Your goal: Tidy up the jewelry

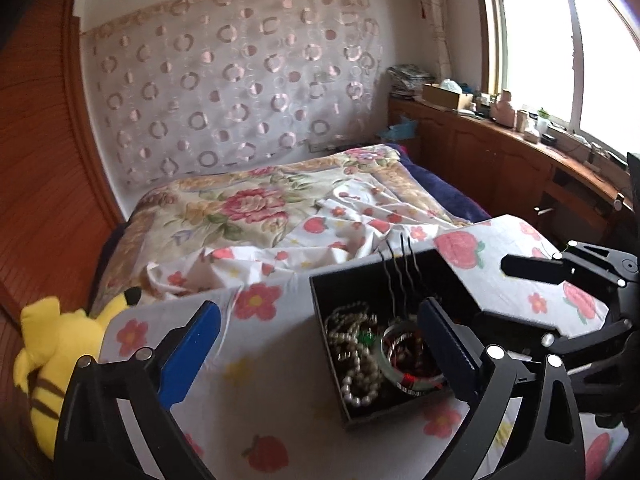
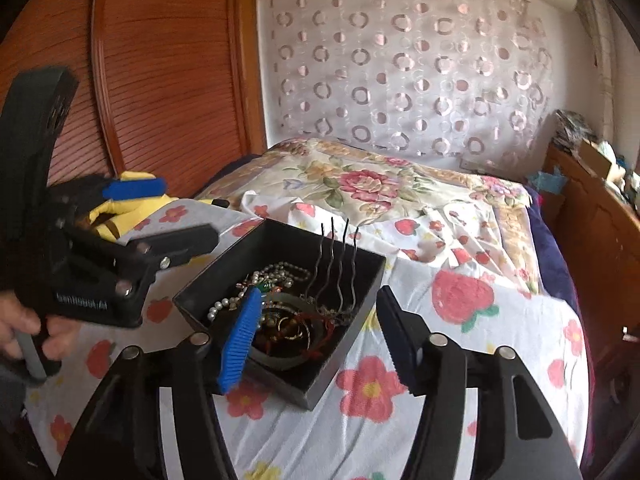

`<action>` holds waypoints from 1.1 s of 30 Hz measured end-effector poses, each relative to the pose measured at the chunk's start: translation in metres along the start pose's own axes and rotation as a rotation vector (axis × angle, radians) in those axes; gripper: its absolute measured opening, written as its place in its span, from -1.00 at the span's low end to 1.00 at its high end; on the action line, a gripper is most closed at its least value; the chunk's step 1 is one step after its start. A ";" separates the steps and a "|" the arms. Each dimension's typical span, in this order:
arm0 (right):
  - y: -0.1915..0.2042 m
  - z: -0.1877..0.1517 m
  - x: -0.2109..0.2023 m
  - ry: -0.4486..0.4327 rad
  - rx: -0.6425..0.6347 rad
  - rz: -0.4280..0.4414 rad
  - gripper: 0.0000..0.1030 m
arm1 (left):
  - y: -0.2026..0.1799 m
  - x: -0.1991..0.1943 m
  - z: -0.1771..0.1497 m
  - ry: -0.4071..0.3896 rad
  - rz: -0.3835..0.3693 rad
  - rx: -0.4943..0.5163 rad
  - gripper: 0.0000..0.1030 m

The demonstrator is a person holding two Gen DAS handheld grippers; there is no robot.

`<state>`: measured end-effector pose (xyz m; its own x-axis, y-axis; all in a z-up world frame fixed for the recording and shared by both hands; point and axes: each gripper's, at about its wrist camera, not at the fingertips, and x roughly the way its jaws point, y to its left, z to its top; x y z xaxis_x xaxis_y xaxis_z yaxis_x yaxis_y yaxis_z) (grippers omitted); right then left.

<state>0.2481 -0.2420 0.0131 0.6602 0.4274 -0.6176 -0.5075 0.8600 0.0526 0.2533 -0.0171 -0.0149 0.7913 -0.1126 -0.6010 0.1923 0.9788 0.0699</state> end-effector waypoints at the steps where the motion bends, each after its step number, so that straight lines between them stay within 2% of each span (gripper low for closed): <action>1: 0.000 -0.002 -0.001 -0.002 0.008 -0.013 0.39 | 0.000 -0.002 -0.003 0.002 0.005 -0.007 0.85; 5: 0.001 -0.013 -0.013 -0.032 0.041 -0.056 0.82 | 0.000 -0.016 -0.025 0.012 0.012 -0.046 0.85; 8: 0.003 -0.023 -0.025 -0.050 0.068 -0.083 0.95 | -0.003 -0.030 -0.040 0.009 0.023 -0.064 0.85; 11: 0.008 -0.032 -0.036 -0.059 0.091 -0.088 0.95 | -0.006 -0.045 -0.052 -0.003 0.049 -0.071 0.85; 20: 0.028 -0.063 -0.080 -0.099 0.145 -0.122 0.95 | -0.013 -0.104 -0.081 -0.038 0.050 -0.116 0.85; 27: 0.046 -0.071 -0.135 -0.187 0.146 -0.157 0.95 | -0.022 -0.151 -0.085 -0.100 0.084 -0.106 0.85; 33: 0.050 -0.076 -0.174 -0.258 0.159 -0.186 0.95 | -0.030 -0.184 -0.082 -0.158 0.081 -0.110 0.85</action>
<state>0.0657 -0.2941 0.0636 0.8615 0.2982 -0.4110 -0.2862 0.9537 0.0922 0.0546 -0.0118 0.0280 0.8845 -0.0497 -0.4639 0.0668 0.9976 0.0204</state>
